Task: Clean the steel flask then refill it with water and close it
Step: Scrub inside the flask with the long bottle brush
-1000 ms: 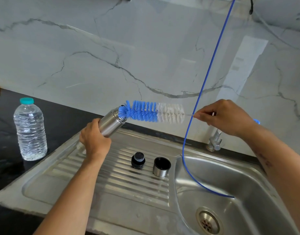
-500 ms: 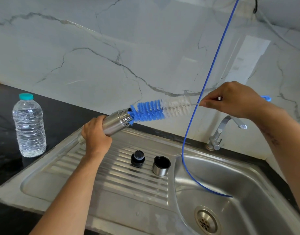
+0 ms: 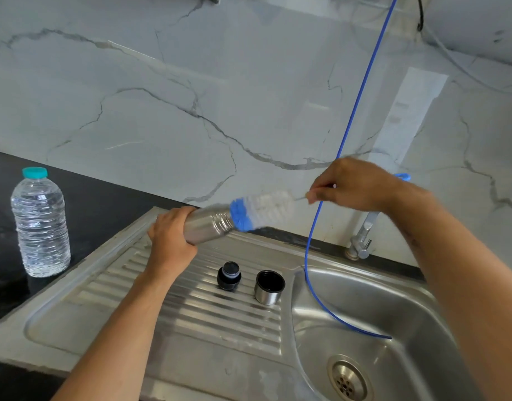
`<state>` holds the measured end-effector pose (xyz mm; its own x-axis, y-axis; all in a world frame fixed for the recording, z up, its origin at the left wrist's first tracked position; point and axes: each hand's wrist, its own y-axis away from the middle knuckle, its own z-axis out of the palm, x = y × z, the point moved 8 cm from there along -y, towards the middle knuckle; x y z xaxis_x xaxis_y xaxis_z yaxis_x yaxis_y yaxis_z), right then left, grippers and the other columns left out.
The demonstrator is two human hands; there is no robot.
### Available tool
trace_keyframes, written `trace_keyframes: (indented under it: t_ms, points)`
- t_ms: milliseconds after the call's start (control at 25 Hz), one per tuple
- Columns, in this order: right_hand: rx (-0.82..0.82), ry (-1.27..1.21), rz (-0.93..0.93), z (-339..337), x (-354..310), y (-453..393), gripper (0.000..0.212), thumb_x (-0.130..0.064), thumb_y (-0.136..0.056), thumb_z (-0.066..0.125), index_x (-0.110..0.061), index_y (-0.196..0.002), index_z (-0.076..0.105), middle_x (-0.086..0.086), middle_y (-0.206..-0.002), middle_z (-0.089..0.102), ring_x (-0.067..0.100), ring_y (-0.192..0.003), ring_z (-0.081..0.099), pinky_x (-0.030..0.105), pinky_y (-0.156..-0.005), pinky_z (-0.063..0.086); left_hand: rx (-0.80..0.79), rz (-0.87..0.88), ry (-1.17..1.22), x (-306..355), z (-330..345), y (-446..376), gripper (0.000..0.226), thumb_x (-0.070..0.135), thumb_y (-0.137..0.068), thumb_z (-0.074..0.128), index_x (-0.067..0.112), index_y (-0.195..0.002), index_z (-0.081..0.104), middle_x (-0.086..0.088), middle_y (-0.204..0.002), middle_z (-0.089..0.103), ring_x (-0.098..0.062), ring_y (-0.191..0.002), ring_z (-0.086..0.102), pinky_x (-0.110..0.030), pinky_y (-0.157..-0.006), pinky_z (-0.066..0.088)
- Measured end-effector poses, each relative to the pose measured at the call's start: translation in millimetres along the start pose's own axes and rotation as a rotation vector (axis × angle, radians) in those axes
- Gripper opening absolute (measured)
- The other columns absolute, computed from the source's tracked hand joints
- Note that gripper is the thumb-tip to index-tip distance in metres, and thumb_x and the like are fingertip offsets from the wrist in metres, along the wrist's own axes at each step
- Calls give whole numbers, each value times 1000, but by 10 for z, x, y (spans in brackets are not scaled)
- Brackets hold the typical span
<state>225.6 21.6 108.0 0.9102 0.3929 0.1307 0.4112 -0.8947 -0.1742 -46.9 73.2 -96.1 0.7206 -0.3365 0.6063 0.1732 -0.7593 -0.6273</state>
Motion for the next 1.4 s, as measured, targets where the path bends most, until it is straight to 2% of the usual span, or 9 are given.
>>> trace_keyframes:
  t_ms: [120, 280, 440, 720, 880, 1000, 1200, 1320, 1400]
  points:
    - [-85, 4, -7, 375, -210, -121, 32, -51, -102, 53, -33, -92, 77, -15, -79, 67, 7, -79, 62, 32, -77, 46, -21, 100, -70, 123, 20, -19, 77, -11, -59, 78, 21, -126, 61, 2, -116, 63, -24, -112, 52, -43, -98, 34]
    - [188, 255, 34, 306, -316, -147, 43, -68, -95, 51, -31, -104, 72, -7, -89, 69, 17, -81, 64, 32, -70, 48, 35, 39, -93, 30, -47, -56, 74, -11, -59, 76, 18, -125, 61, -1, -112, 63, -29, -111, 53, -47, -97, 35]
    - [311, 406, -91, 219, -472, -59, 45, -62, -101, 43, -29, -106, 73, -8, -92, 68, 21, -86, 65, 32, -64, 44, 33, 43, -73, 39, -38, -56, 74, -5, -59, 80, 17, -127, 59, -1, -114, 62, -27, -108, 54, -46, -98, 37]
    - [0, 282, -41, 604, -722, -299, 53, -60, -105, 32, -19, -90, 62, 4, -88, 59, 29, -91, 64, 37, -75, 46, 53, 134, -8, 319, 32, 72, 71, 4, -57, 85, 19, -122, 63, 4, -113, 64, -22, -108, 56, -43, -98, 37]
    - [147, 358, -59, 643, -709, -247, 41, -61, -99, 50, -25, -103, 68, 0, -94, 68, 24, -83, 65, 33, -67, 40, 109, 97, -58, 223, -41, 29, 69, 0, -57, 83, 21, -120, 63, 5, -110, 64, -22, -106, 55, -42, -94, 37]
    - [365, 630, -164, 566, -876, -155, 24, -45, -93, 70, -24, -80, 69, -6, -71, 62, 21, -60, 56, 30, -55, 30, 101, 64, -32, 203, -30, 7, 69, 0, -57, 83, 21, -120, 63, 5, -109, 64, -22, -105, 55, -44, -95, 38]
    - [102, 330, -86, 552, -773, -198, 37, -47, -106, 43, -24, -99, 70, 1, -92, 68, 26, -78, 57, 34, -66, 38, 131, 109, -35, 233, -33, 33, 69, -4, -57, 81, 20, -119, 64, 4, -110, 65, -22, -105, 55, -42, -95, 36]
    - [-102, 32, 34, 435, -531, -173, 41, -53, -102, 49, -26, -86, 75, -13, -84, 60, 17, -85, 59, 35, -79, 44, 145, 119, -31, 225, -52, 17, 69, -4, -58, 82, 19, -121, 65, 4, -112, 65, -23, -107, 56, -43, -97, 37]
    - [-213, -130, 102, 401, -356, -118, 45, -51, -103, 50, -22, -81, 78, -13, -74, 54, 8, -73, 53, 28, -75, 40, 159, 89, -28, 163, -76, -1, 70, -4, -57, 82, 19, -120, 65, 3, -111, 66, -24, -106, 56, -44, -96, 38]
